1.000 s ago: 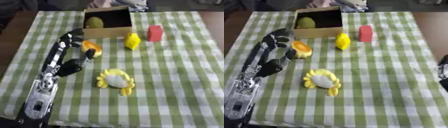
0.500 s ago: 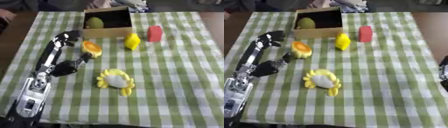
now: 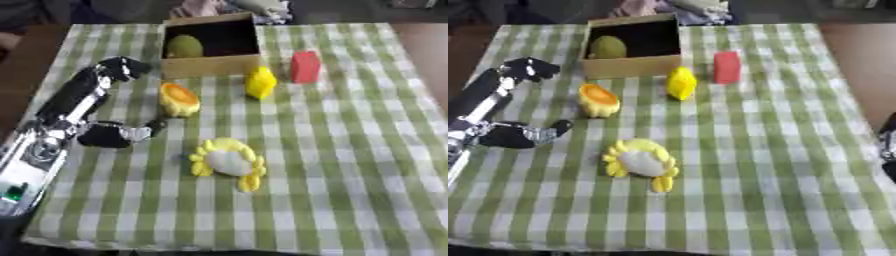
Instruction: Pick up objects on the table and place them in the box.
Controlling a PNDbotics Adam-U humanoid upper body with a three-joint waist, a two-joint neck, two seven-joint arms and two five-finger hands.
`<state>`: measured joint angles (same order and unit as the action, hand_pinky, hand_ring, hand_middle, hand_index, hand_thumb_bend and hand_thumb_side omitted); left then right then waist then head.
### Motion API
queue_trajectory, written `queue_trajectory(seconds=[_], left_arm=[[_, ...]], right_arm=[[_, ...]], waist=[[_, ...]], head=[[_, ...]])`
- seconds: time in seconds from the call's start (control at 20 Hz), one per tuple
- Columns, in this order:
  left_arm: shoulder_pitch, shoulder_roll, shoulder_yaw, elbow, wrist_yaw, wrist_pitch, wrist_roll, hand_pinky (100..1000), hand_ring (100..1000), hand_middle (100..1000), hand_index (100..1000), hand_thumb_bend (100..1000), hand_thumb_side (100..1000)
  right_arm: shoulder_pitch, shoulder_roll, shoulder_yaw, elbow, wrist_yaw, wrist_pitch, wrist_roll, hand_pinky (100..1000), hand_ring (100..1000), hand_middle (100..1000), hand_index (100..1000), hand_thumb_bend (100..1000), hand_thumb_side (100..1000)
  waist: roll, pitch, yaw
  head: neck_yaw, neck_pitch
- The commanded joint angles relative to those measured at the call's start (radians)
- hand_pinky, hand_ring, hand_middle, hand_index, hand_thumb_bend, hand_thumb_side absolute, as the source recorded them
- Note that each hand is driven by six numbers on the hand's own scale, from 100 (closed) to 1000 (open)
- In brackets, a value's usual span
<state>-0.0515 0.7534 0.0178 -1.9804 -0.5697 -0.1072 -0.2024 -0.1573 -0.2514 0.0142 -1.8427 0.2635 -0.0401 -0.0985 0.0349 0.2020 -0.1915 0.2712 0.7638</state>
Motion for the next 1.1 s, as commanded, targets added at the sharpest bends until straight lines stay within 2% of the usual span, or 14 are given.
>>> queue_trajectory(seconds=[0.05, 0.2, 0.4, 0.75, 1.1], left_arm=[[-0.037, 0.137, -0.030, -0.020, -0.019, 0.017, -0.078, 771, 769, 772, 885, 538, 341], [-0.081, 0.204, -0.067, -0.020, -0.037, 0.039, -0.165, 775, 767, 774, 885, 558, 316], [-0.131, 0.243, -0.103, -0.020, -0.047, 0.051, -0.246, 776, 753, 770, 883, 551, 285], [-0.209, 0.259, -0.150, -0.017, -0.066, 0.072, -0.309, 773, 738, 754, 867, 524, 212], [-0.282, 0.233, -0.200, 0.060, -0.105, 0.057, -0.347, 769, 722, 738, 855, 489, 174]], right_arm=[[-0.004, -0.023, 0.003, -0.006, 0.003, -0.002, 0.005, 599, 655, 629, 832, 100, 431], [-0.002, -0.022, 0.005, -0.004, 0.001, -0.002, 0.007, 599, 655, 629, 832, 100, 430], [-0.001, -0.023, 0.008, -0.002, 0.000, -0.004, 0.009, 599, 654, 628, 832, 100, 429], [0.001, -0.023, 0.012, 0.000, -0.003, -0.005, 0.012, 598, 654, 628, 831, 100, 428], [0.002, -0.025, 0.016, 0.002, -0.004, -0.006, 0.016, 598, 654, 628, 831, 100, 427]], waist=[[0.008, -0.028, -0.004], [0.010, -0.031, -0.011], [0.013, -0.032, -0.017], [0.017, -0.033, -0.017], [0.017, -0.034, -0.022]], head=[[0.008, -0.005], [0.011, -0.001], [0.010, 0.003], [0.011, 0.006], [0.012, 0.006]])
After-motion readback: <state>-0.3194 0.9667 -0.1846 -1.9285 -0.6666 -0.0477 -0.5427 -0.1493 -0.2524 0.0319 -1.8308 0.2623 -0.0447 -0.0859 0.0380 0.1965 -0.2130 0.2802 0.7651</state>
